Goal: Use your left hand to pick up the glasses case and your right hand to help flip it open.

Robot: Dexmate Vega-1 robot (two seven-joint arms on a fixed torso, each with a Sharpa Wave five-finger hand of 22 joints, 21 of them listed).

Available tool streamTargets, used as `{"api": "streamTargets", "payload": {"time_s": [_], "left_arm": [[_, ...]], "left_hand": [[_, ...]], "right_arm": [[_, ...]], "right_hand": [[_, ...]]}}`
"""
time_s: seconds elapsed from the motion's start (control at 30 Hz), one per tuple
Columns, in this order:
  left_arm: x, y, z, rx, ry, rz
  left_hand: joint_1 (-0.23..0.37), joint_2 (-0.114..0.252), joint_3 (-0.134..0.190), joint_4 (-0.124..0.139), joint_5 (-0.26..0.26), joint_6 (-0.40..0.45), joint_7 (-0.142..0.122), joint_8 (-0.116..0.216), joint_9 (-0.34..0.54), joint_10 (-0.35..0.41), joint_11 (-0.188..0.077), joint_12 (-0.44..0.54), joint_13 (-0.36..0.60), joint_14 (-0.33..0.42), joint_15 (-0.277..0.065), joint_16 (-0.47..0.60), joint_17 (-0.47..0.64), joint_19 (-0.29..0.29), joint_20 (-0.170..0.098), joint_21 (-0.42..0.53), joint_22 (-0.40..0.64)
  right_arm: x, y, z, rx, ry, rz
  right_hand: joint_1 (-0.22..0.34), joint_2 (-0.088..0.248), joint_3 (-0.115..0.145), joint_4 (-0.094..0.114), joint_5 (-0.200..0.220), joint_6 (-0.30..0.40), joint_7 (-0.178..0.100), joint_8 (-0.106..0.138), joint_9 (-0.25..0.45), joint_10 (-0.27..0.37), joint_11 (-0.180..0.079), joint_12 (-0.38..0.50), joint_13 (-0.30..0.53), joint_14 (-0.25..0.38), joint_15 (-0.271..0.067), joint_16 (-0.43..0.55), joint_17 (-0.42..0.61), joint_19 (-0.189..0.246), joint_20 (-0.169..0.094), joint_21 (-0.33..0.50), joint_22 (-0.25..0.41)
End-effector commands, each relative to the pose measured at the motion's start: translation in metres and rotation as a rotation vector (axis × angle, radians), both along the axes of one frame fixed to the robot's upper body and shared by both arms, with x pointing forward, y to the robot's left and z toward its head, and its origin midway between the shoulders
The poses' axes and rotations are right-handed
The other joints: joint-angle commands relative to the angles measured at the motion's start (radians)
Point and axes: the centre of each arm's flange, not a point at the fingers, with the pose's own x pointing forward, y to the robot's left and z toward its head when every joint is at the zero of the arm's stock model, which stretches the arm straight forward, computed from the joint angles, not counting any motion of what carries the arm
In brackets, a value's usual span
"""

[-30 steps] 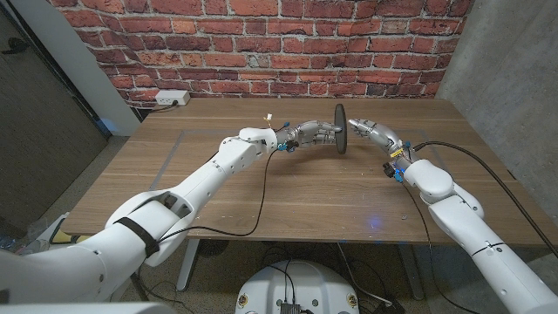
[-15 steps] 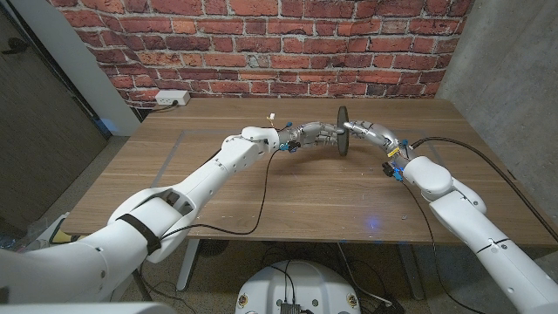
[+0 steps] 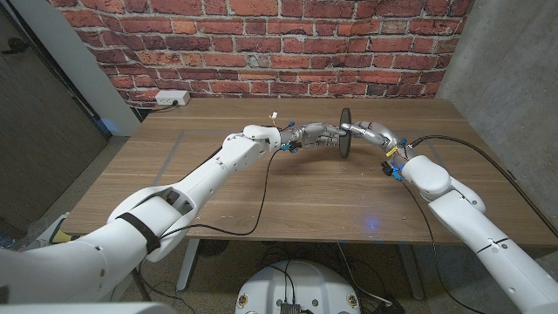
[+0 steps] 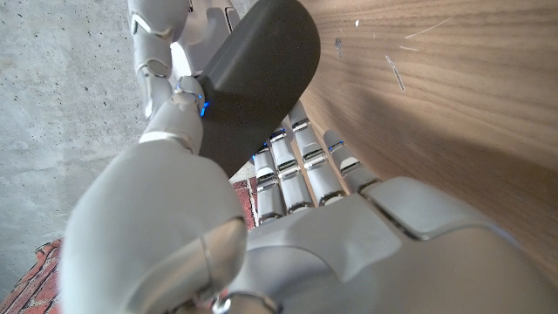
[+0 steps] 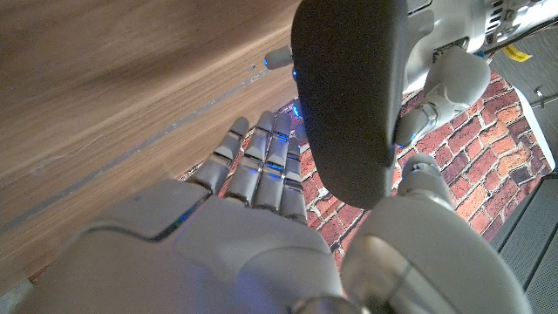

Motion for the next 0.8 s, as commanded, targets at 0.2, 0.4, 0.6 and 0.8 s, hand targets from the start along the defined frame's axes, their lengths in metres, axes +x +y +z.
{"api": "streamTargets", "payload": {"time_s": [0.2,0.4,0.6,0.8], "left_arm": [[-0.004,0.004,0.0,-0.012,-0.006,-0.005],[-0.004,0.005,-0.002,-0.027,-0.002,-0.016],[-0.005,0.005,0.001,-0.064,-0.004,-0.048],[-0.005,0.004,0.003,-0.076,-0.009,-0.06]], "left_hand": [[0.14,0.138,0.044,0.049,0.008,0.477,0.096,0.004,0.016,0.276,-0.032,0.138,0.116,0.009,-0.161,-0.005,0.004,-0.002,0.003,0.009,0.001],[0.14,0.137,0.043,0.049,0.008,0.477,0.096,0.002,0.017,0.276,-0.03,0.138,0.114,0.009,-0.16,-0.006,0.006,-0.003,0.002,0.01,0.001],[0.142,0.138,0.044,0.049,0.008,0.477,0.094,0.0,0.018,0.275,-0.032,0.138,0.115,0.008,-0.161,-0.007,0.007,-0.003,0.0,0.011,0.001],[0.143,0.138,0.043,0.049,0.008,0.478,0.093,-0.001,0.018,0.276,-0.031,0.139,0.114,0.008,-0.161,-0.008,0.009,-0.004,0.001,0.012,0.001]], "right_arm": [[0.0,0.004,0.002,0.018,-0.006,0.032],[0.004,0.004,0.002,0.058,-0.008,0.086],[0.008,0.003,0.002,0.109,-0.009,0.159],[0.01,0.002,0.004,0.138,-0.028,0.196]], "right_hand": [[0.035,0.036,0.016,0.005,0.016,0.079,-0.027,0.013,0.001,0.068,-0.028,0.019,0.002,0.031,-0.041,0.001,0.005,0.018,-0.014,0.012,0.004],[0.027,0.078,0.017,0.027,0.022,0.139,-0.05,0.019,0.001,0.118,-0.058,0.03,0.002,0.049,-0.054,0.0,0.008,0.024,-0.035,0.016,0.007],[0.048,0.098,0.013,0.028,0.036,0.249,-0.077,0.035,0.0,0.215,-0.086,0.054,0.0,0.097,-0.088,-0.001,0.003,0.047,-0.051,0.027,0.012],[0.059,0.106,0.012,0.026,0.044,0.279,-0.081,0.036,0.0,0.249,-0.091,0.061,-0.001,0.123,-0.096,0.002,0.002,0.056,-0.063,0.033,0.014]]}}
